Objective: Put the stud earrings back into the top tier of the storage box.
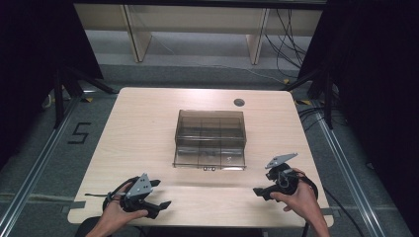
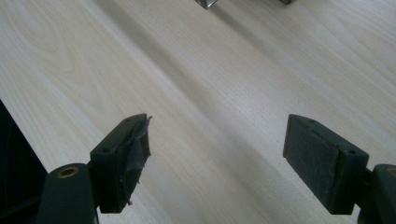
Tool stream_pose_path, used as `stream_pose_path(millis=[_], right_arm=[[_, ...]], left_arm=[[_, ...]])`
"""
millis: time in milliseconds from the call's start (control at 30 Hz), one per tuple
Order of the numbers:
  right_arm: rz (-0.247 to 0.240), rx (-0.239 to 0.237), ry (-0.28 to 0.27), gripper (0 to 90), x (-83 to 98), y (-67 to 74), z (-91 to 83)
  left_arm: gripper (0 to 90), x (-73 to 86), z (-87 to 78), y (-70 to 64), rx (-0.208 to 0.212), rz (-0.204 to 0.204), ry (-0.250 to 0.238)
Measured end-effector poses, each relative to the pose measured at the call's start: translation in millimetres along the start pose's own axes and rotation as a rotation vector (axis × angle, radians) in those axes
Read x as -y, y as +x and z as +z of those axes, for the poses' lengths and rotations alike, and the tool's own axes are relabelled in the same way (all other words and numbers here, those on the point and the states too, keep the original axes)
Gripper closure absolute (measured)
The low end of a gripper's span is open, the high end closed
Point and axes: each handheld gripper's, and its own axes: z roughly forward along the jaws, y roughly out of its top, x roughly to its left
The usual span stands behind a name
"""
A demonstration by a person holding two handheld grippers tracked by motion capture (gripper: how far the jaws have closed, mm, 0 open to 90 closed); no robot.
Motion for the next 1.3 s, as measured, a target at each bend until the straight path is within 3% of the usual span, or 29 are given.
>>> stream_pose_path(millis=[133, 200, 233, 367, 500, 567, 600, 667, 700, 767, 900, 967, 1033, 1067, 1100, 1133, 1200, 1233, 1300], right_arm=[[-0.003, -0.006, -0.040, 22.1, 5.9, -0.4, 3.3], [0.019, -0.004, -0.026, 21.7, 5.7, 1.3, 2.5], [-0.006, 0.009, -0.068, 21.6, 8.2, 1.2, 5.6], [-0.002, 0.002, -0.073, 21.3, 9.4, 4.4, 4.6], [-0.001, 0.028, -0.095, 21.0, 12.6, 6.5, 8.6], [0.012, 0.011, -0.073, 20.9, 15.6, 9.6, 7.9], [0.010, 0.027, -0.100, 21.0, 16.8, 9.5, 11.2], [0.021, 0.018, -0.098, 21.2, 17.7, 10.8, 10.3], [-0.002, 0.043, -0.105, 21.2, 19.8, 11.0, 10.7], [-0.029, 0.038, -0.134, 21.1, 21.2, 8.9, 10.7], [-0.043, 0.023, -0.155, 21.1, 24.7, 10.2, 11.6], [-0.041, 0.022, -0.139, 21.1, 25.3, 10.9, 10.8], [-0.025, 0.015, -0.160, 21.2, 27.3, 13.4, 13.0], [-0.042, 0.024, -0.148, 21.1, 28.8, 12.9, 13.5], [-0.021, 0.012, -0.165, 21.2, 29.7, 14.4, 15.4], [-0.046, 0.019, -0.146, 21.2, 30.9, 13.1, 15.2], [-0.037, 0.025, -0.167, 21.2, 33.2, 14.3, 17.1], [-0.015, 0.017, -0.142, 21.2, 33.7, 15.3, 14.2], [-0.036, 0.020, -0.154, 21.2, 35.1, 14.0, 15.1]], left_arm=[[19.1, 0.3, 0.8, -0.2, 0.002, -0.003, -0.010], [19.1, 0.4, 0.8, -0.3, 0.002, -0.002, -0.009], [19.1, 0.5, 0.7, -0.3, 0.001, -0.002, -0.007], [19.1, 0.1, 0.0, 0.1, 0.002, -0.001, 0.000], [19.1, -0.1, -0.7, 0.7, 0.002, 0.007, 0.008], [19.1, 0.6, 0.6, -0.4, 0.003, -0.003, -0.010], [19.1, 0.2, 0.4, 0.6, 0.004, 0.017, -0.008], [19.1, 0.6, 0.2, 0.3, 0.004, 0.000, -0.004], [19.1, 0.1, -0.7, 1.0, -0.007, 0.009, 0.009], [19.1, 0.2, 0.9, -0.3, 0.004, 0.006, -0.017], [19.1, 0.3, -0.3, 0.5, 0.003, 0.004, 0.003], [19.1, 0.5, 0.4, -0.4, -0.001, -0.002, -0.009], [19.1, -0.1, -0.6, 0.8, -0.009, 0.007, 0.005], [19.1, -0.6, -0.6, 1.4, 0.006, 0.017, -0.006], [19.1, 0.0, -0.1, -0.3, 0.008, -0.006, -0.008], [19.1, -0.2, -0.7, 0.1, 0.007, 0.005, 0.003], [19.1, 0.4, -0.1, -0.6, 0.007, -0.008, -0.013], [19.1, 0.1, -1.5, 0.2, -0.001, 0.001, -0.001], [19.1, 0.4, -0.1, -0.7, 0.007, -0.011, -0.016]])
